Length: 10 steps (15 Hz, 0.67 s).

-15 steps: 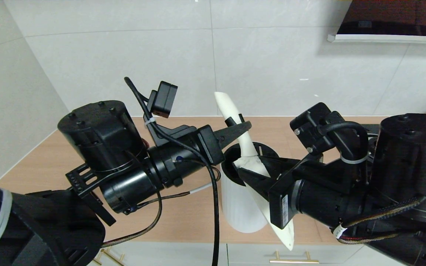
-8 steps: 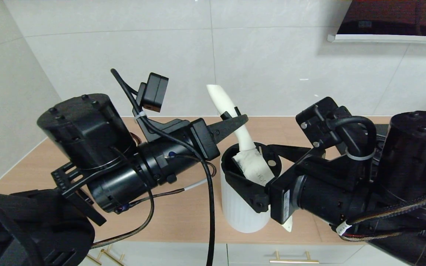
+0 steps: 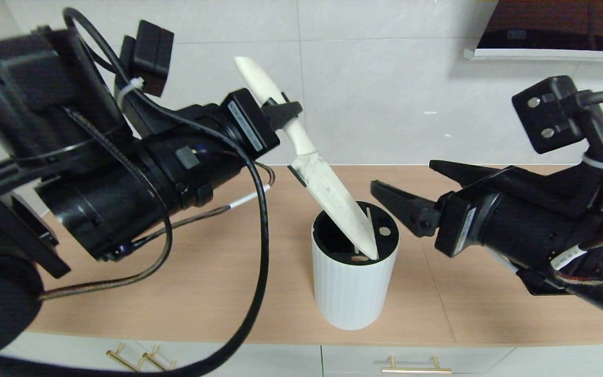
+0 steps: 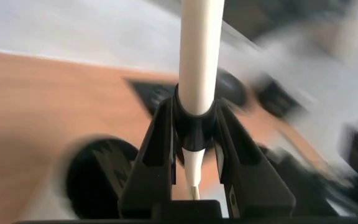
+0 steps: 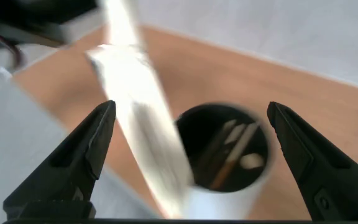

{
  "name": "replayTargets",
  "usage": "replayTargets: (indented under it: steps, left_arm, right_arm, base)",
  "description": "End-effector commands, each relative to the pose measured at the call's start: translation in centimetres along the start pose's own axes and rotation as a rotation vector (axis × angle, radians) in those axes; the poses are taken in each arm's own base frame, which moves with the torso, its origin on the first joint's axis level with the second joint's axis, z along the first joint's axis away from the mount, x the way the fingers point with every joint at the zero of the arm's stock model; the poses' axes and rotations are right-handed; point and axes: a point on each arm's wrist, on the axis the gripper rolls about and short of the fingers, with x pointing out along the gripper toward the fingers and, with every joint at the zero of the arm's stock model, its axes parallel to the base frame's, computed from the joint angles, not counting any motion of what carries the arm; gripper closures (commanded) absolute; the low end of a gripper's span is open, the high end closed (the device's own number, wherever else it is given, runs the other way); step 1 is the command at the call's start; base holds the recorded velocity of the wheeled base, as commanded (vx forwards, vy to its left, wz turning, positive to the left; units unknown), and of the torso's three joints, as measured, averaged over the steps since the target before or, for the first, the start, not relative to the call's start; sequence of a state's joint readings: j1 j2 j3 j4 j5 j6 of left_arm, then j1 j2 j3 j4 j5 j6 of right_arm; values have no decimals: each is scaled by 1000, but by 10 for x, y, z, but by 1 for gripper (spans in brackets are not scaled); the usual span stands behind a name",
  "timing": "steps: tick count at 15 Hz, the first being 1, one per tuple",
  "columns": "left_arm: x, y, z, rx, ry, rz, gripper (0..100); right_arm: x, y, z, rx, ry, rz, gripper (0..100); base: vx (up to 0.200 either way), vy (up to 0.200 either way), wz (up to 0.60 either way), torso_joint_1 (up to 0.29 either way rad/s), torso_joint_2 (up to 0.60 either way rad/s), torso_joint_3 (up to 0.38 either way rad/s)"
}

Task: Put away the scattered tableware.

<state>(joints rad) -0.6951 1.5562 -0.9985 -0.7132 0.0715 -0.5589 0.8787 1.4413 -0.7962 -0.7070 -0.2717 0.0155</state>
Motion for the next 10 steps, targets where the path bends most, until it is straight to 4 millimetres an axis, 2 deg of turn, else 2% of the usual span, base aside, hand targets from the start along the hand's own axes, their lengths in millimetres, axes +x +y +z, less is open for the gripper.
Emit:
replayTargets:
  steps: [1, 2, 3, 6, 7, 8, 10]
  left_arm:
    - [-8, -14, 25, 45, -88, 12, 100]
    - [-8, -14, 25, 45, -88, 12, 100]
    - [-4, -17, 34, 194, -154, 88, 100]
    - [-3, -19, 40, 322, -211, 196, 100]
    - [1, -18, 31, 374, -202, 288, 100]
    - [7, -23, 19, 382, -185, 310, 100]
    - [11, -38, 6, 368, -184, 252, 100]
  right_arm:
    - [-7, -15, 13, 8, -49, -49, 0]
    - [-7, -15, 13, 8, -49, -49, 0]
    - [-6, -23, 15, 8, -58, -78, 0]
    - [-2, -30, 18, 5, -62, -116, 0]
    - [-1, -30, 17, 4, -57, -121, 0]
    - [2, -32, 16, 3, -53, -129, 0]
    - [7, -32, 11, 0, -37, -135, 0]
  base:
    - [0, 0, 0, 0, 0, 0]
    - [0, 0, 0, 0, 0, 0]
    - [0, 0, 0, 0, 0, 0]
    - [0, 0, 0, 0, 0, 0]
    - [0, 0, 0, 0, 0, 0]
    - [0, 0, 0, 0, 0, 0]
    - [0, 0, 0, 0, 0, 0]
